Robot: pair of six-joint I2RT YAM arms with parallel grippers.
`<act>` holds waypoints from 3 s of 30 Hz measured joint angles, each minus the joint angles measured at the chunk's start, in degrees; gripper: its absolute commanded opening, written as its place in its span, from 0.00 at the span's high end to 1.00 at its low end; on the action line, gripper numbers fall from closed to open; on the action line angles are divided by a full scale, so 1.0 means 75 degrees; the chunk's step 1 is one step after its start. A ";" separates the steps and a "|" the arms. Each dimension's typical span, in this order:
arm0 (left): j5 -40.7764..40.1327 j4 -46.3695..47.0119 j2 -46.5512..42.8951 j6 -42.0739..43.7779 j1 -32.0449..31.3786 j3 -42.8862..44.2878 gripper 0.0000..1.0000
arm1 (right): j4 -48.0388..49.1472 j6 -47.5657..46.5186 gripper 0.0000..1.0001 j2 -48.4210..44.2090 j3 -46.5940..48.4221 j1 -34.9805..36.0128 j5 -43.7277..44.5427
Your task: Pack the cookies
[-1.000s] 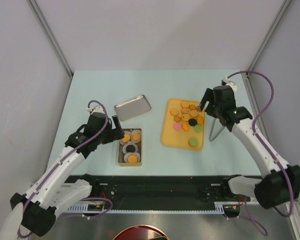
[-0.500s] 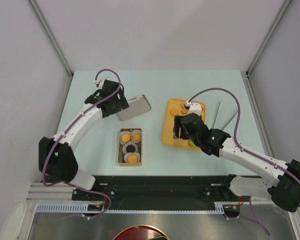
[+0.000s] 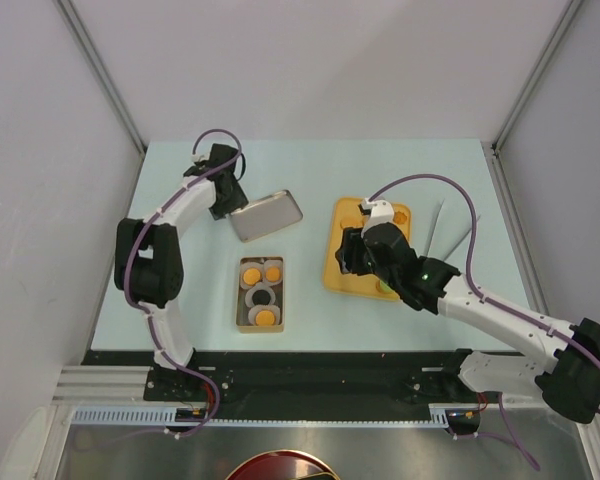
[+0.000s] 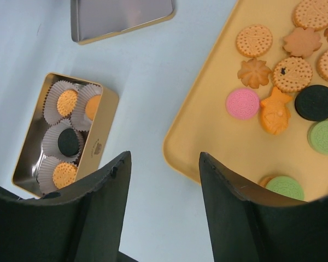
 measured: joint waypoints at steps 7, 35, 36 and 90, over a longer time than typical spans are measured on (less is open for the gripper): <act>0.0020 0.0216 0.0484 0.0047 0.0000 0.0146 0.48 | 0.0006 -0.0029 0.42 0.0233 0.0000 -0.0117 -0.0265; 0.0213 0.0729 0.1186 0.0169 0.0090 -0.0300 1.00 | -0.0166 0.0041 0.42 -0.0143 -0.0344 -0.0638 -0.0379; 0.0213 0.0726 0.1186 0.0169 0.0096 -0.0303 1.00 | -0.0175 0.0041 0.42 -0.0181 -0.0361 -0.0653 -0.0388; 0.4173 0.2369 -0.4354 0.0402 -0.0764 -0.3060 0.99 | 0.4450 0.2285 0.18 0.0166 -0.0694 -0.3465 -0.5692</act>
